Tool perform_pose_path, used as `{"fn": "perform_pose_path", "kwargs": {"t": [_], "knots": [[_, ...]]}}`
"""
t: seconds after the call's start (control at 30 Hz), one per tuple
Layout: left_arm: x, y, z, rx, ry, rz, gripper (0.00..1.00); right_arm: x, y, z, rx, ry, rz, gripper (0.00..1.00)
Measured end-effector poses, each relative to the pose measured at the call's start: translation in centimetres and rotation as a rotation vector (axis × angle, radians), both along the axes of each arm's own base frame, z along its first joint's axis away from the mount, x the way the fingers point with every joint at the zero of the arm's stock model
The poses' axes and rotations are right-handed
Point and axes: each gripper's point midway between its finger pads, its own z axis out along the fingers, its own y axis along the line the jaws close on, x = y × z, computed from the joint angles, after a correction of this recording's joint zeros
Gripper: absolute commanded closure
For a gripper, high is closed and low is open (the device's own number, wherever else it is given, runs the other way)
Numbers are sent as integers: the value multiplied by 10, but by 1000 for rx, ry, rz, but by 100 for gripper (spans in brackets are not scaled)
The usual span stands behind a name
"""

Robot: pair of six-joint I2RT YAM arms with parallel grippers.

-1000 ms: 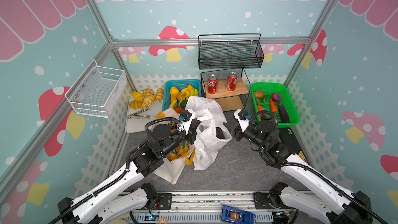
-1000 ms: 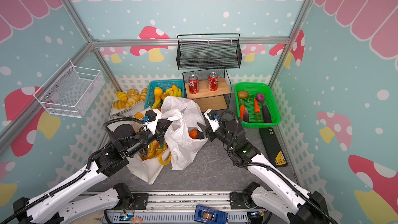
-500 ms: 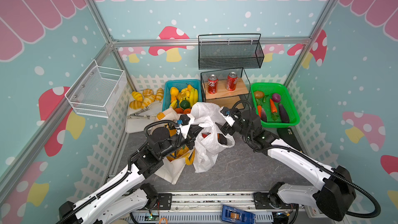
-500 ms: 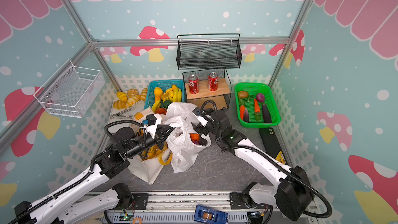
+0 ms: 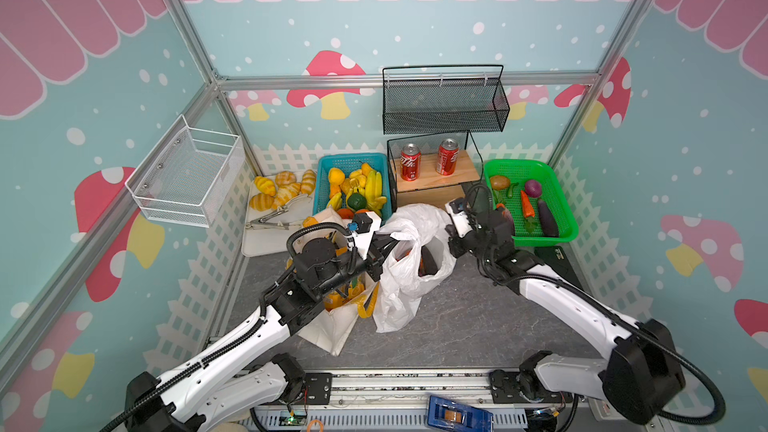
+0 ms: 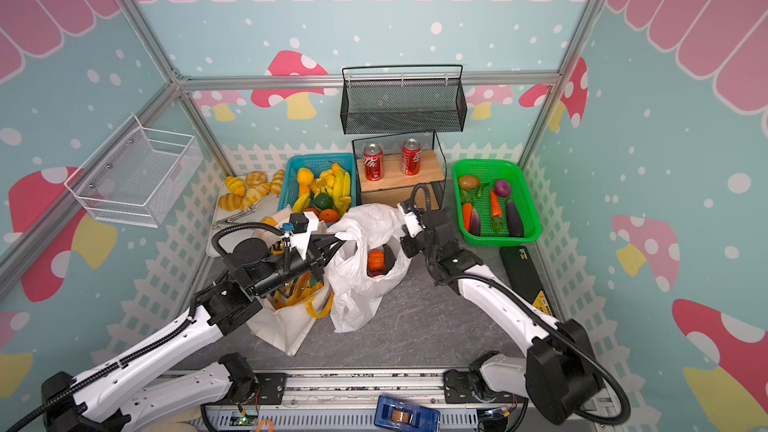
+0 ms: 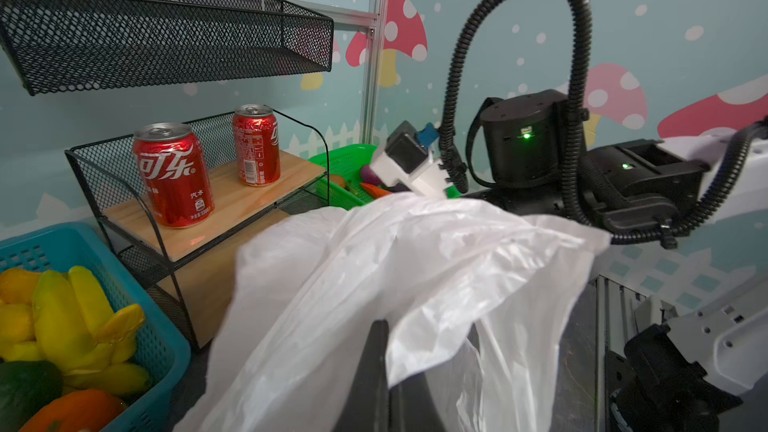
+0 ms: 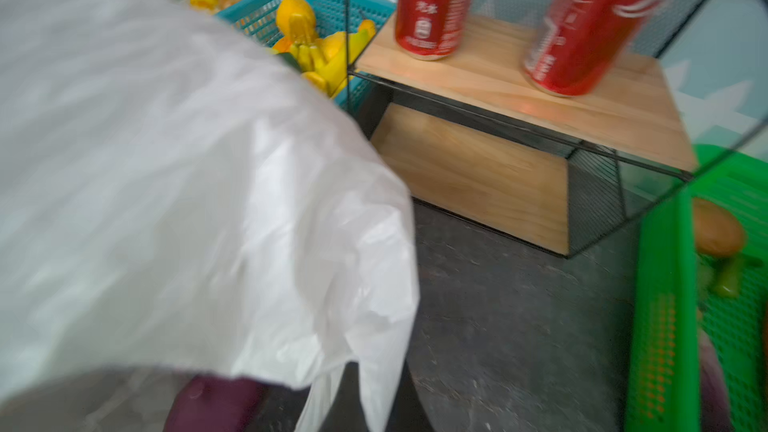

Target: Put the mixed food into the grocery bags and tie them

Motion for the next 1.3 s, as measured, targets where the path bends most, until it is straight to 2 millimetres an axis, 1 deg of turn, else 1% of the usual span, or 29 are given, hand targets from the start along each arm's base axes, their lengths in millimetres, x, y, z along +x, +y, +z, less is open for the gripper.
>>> {"fn": "perform_pose_path", "kwargs": {"t": [0.03,0.07,0.13,0.2,0.23,0.3,0.37,0.43,0.5,0.57,0.63,0.67,0.83,0.93,1.0,1.07,1.17,1.2,1.3], "knots": [[7,-6,2,-7,5,0,100,-6,-16,5,29,-8,-45,100],[14,-12,6,-16,9,2,100,-13,-27,11,53,-18,-77,100],[27,-22,13,-29,10,3,100,-27,-35,22,98,-42,-100,100],[40,-32,24,-44,-2,6,100,-38,-39,30,140,-59,-103,97],[47,-35,30,-52,-10,9,100,-43,-39,32,160,-64,-98,93],[61,-35,38,-73,-16,22,100,-51,-38,29,193,-56,-85,83],[75,-29,41,-92,-18,42,100,-57,-36,22,205,-38,-68,66],[85,-22,41,-105,-10,57,100,-60,-35,18,194,-31,-59,55],[90,-18,39,-108,0,62,100,-61,-35,20,172,-46,-56,48],[90,-17,37,-118,10,55,100,-61,-36,26,136,-72,-56,43],[88,-17,33,-123,21,46,100,-63,-30,37,101,-107,-41,34],[87,-17,29,-123,31,44,100,-63,-24,45,78,-132,-29,30],[88,-13,10,-117,83,52,100,-61,11,92,-48,-257,47,29],[91,-7,10,-131,100,68,100,-56,23,106,-122,-297,89,30],[92,-2,12,-146,109,78,100,-54,31,104,-175,-298,126,31],[93,3,16,-163,116,89,100,-50,39,95,-237,-278,170,32],[93,11,19,-191,129,99,100,-41,51,71,-341,-229,236,33],[93,13,19,-198,136,100,100,-39,53,60,-380,-210,255,33],[94,16,15,-211,158,103,100,-35,56,30,-488,-161,305,34]]}}
